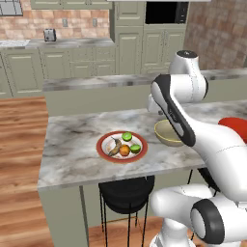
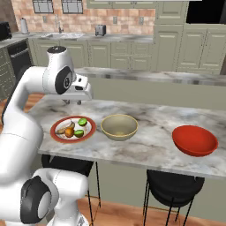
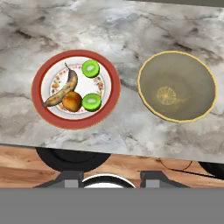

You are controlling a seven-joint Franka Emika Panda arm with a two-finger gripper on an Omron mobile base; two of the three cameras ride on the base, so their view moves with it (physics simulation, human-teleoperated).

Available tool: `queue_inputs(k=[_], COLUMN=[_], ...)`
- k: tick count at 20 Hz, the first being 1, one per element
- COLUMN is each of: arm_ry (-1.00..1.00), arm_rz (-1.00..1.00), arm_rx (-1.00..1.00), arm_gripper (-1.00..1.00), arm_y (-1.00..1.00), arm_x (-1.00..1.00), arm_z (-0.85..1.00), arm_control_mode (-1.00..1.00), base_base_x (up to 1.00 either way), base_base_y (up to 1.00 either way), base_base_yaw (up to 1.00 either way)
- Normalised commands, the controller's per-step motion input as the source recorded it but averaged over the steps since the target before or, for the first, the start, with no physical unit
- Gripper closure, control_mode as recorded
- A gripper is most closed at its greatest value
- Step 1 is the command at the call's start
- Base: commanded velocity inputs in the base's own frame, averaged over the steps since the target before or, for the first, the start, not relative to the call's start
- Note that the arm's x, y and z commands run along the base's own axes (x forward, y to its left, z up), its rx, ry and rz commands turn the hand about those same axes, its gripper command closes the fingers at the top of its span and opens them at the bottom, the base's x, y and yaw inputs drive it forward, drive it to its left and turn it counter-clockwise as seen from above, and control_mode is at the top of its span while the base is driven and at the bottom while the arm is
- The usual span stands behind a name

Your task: Take the fruits from the plate on the dining counter and place two fruits in each bowl.

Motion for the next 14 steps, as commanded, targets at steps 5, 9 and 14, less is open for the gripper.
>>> queue_inputs(k=[5,9,14], arm_ry=[0.00,0.00,0.00], arm_rz=[0.02,0.02,0.00], arm_rx=[-0.02,0.00,0.00], arm_gripper=[-1.00,-1.00,-1.00], arm_y=[0.02,0.24,0.40], arm_x=[-0.19,-0.29,-0.06], arm_z=[-0.07,-0.24,-0.35], arm_control_mode=[-1.00,-1.00,-1.00], base_base_x=[0.00,0.00,0.00], base_base_y=[0.00,0.00,0.00], base_base_yaw=[0.00,0.00,0.00])
